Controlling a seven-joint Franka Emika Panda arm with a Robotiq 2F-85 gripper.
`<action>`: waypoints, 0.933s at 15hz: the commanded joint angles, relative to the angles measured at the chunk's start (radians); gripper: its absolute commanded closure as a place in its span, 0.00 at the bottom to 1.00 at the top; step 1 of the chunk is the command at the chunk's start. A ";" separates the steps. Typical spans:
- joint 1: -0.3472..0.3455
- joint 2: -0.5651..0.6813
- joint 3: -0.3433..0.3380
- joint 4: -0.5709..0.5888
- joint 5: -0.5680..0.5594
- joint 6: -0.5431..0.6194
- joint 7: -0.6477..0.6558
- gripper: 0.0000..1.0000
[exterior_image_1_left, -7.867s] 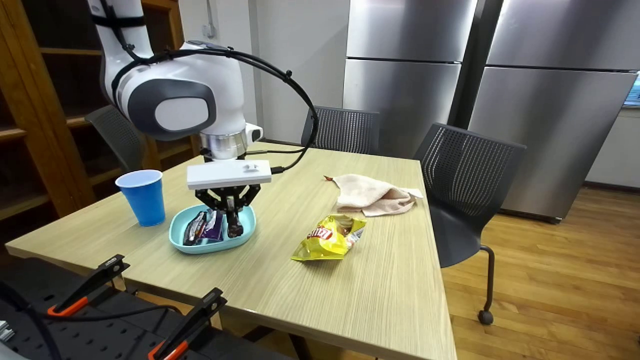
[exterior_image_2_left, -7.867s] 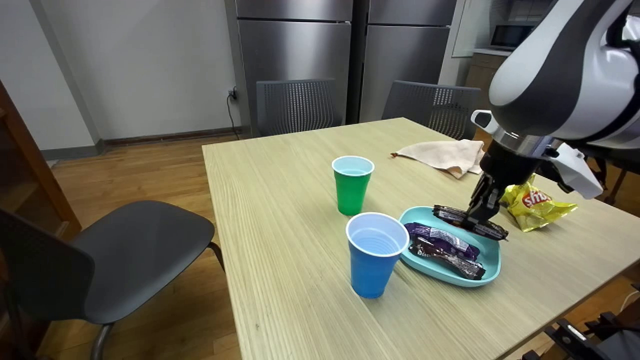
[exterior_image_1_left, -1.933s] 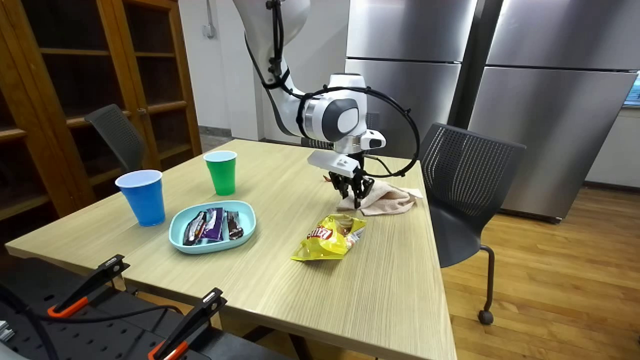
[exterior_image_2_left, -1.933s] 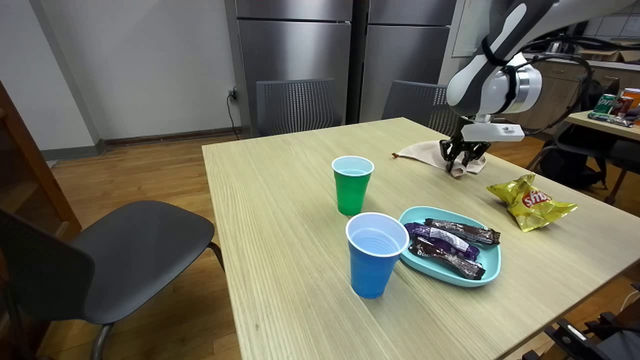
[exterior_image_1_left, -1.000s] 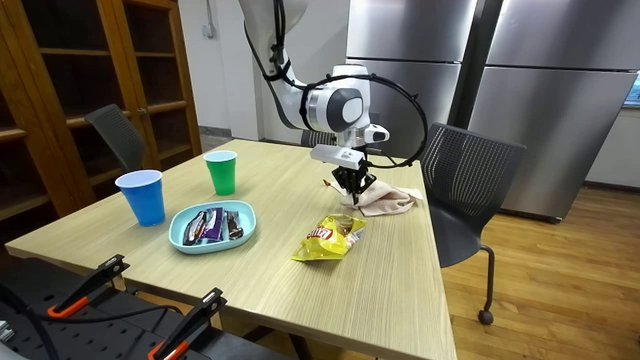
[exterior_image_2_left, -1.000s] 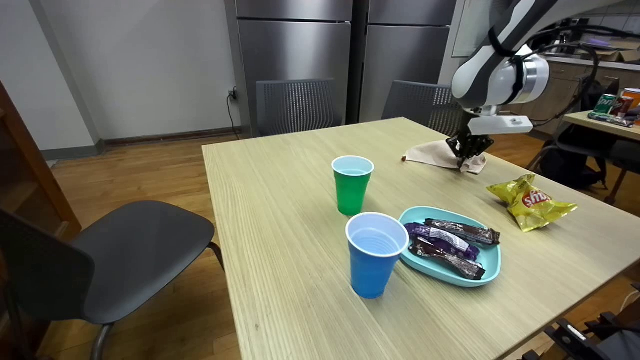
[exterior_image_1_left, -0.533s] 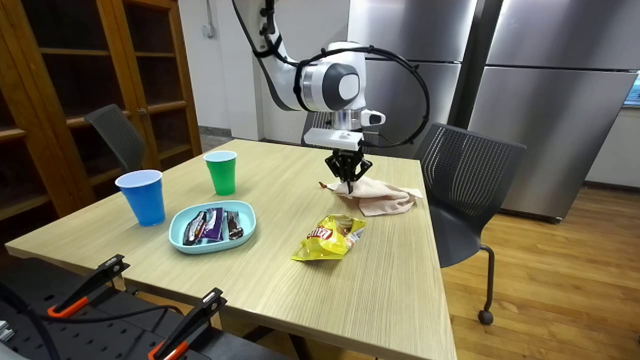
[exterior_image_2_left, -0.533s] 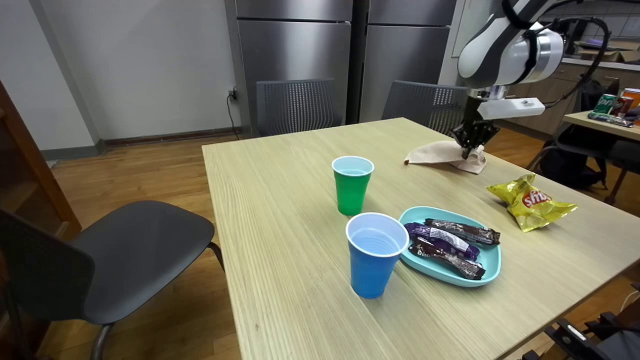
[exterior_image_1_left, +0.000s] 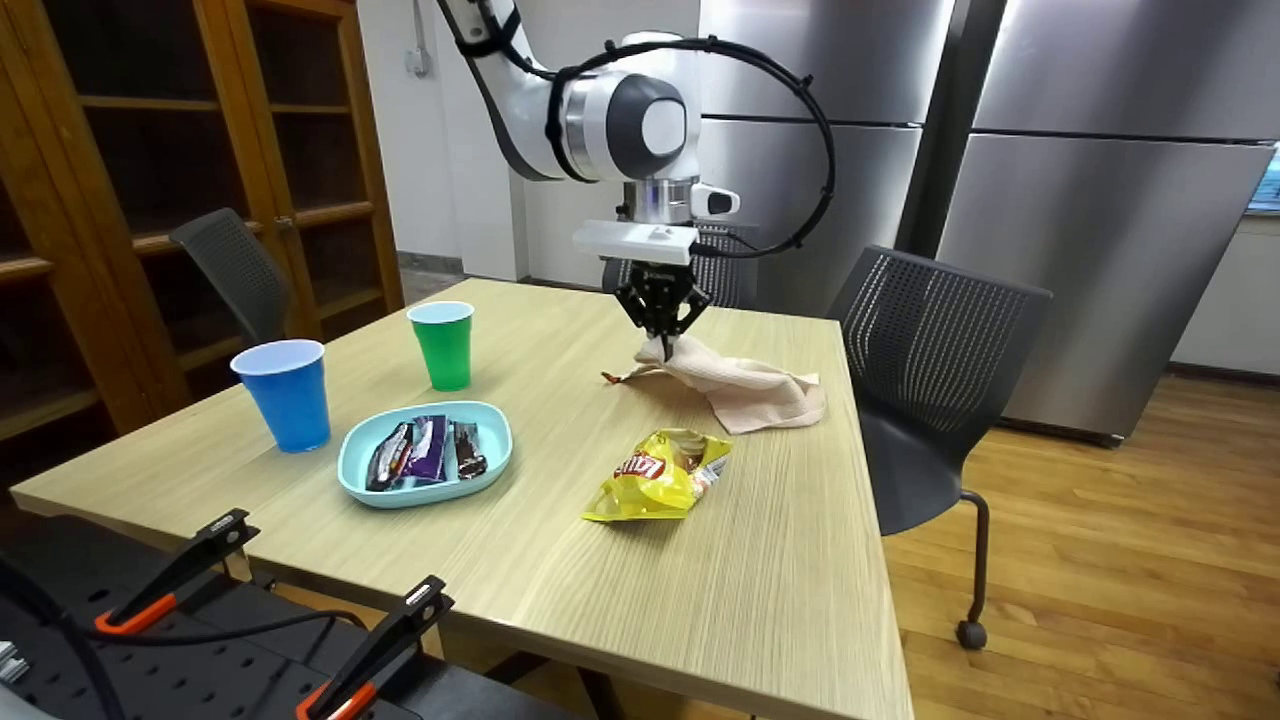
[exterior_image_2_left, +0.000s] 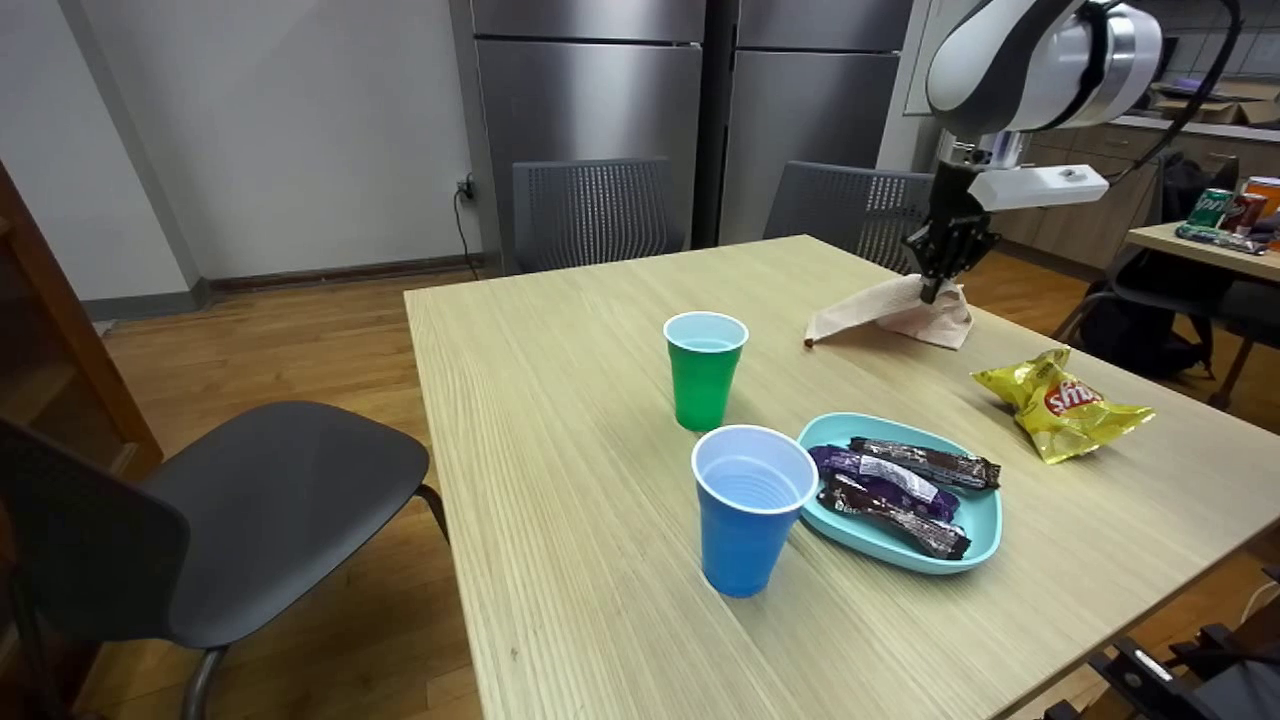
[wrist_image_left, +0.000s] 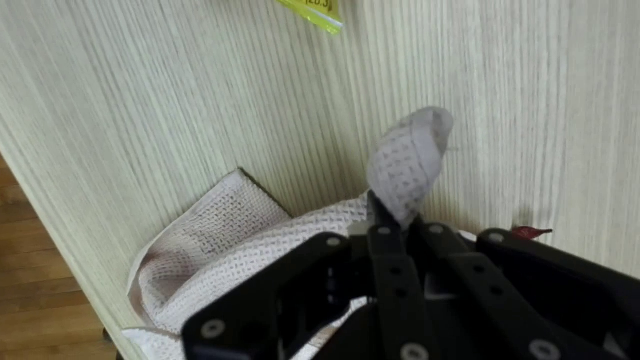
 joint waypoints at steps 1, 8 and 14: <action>-0.008 -0.112 0.024 -0.098 -0.014 -0.037 -0.037 0.99; -0.007 -0.199 0.060 -0.167 0.009 -0.102 -0.097 0.99; 0.015 -0.217 0.079 -0.180 0.011 -0.153 -0.078 0.99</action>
